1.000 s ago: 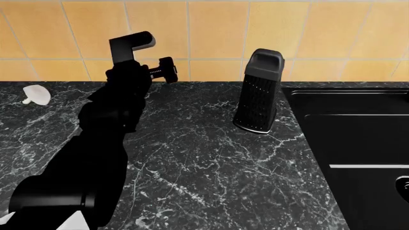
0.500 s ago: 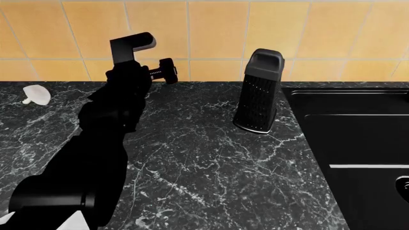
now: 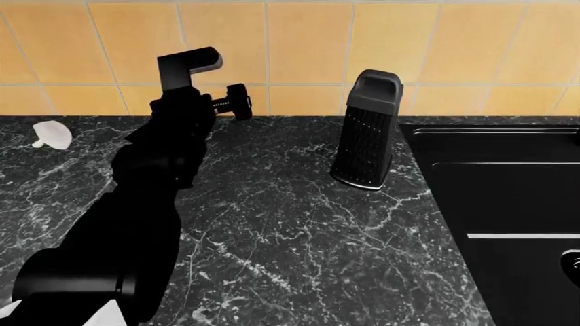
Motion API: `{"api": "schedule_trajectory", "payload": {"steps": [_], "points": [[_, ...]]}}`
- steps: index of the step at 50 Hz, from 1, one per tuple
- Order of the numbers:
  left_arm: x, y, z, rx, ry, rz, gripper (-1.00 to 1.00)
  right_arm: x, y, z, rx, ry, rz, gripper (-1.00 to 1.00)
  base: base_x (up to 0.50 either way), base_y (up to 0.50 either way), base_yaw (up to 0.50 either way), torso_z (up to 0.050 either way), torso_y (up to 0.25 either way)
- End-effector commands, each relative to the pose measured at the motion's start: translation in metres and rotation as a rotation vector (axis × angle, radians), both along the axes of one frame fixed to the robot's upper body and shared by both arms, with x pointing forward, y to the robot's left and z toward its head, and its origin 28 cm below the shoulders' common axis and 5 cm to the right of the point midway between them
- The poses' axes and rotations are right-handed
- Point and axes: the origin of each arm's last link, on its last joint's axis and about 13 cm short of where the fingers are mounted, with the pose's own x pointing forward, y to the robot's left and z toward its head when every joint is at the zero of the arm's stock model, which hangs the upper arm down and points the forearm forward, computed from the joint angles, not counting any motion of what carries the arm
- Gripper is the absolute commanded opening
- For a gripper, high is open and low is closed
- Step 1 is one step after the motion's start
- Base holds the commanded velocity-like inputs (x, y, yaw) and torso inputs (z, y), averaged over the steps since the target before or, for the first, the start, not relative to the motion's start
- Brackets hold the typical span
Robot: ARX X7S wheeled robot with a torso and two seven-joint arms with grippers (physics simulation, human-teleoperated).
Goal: Pick the cereal and honey bottle from the counter and place them in the cabinets closest to them.
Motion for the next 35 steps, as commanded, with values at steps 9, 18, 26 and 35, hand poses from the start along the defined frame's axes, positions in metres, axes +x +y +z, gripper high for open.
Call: {"api": "schedule_trajectory", "payload": {"steps": [9,18,26,35], "points": [[0.0,0.0,0.0,0.01,-0.004,-0.005,1.0,0.091,-0.025,-0.054,0.03,0.454,-0.051,1.0,0.0,0.0,0.0,0.0,0.0],[0.0,0.0,0.0,0.018,-0.007,-0.011,1.0,0.084,-0.02,-0.05,0.002,0.422,-0.021,1.0,0.0,0.0,0.0,0.0,0.0],[0.0,-0.001,0.0,0.025,-0.009,-0.019,1.0,0.071,-0.008,-0.037,-0.048,0.307,0.031,1.0,0.0,0.0,0.0,0.0,0.0],[0.0,-0.001,-0.001,0.026,-0.01,-0.024,1.0,0.042,0.004,-0.016,-0.127,0.089,0.048,1.0,0.0,0.0,0.0,0.0,0.0]]}}
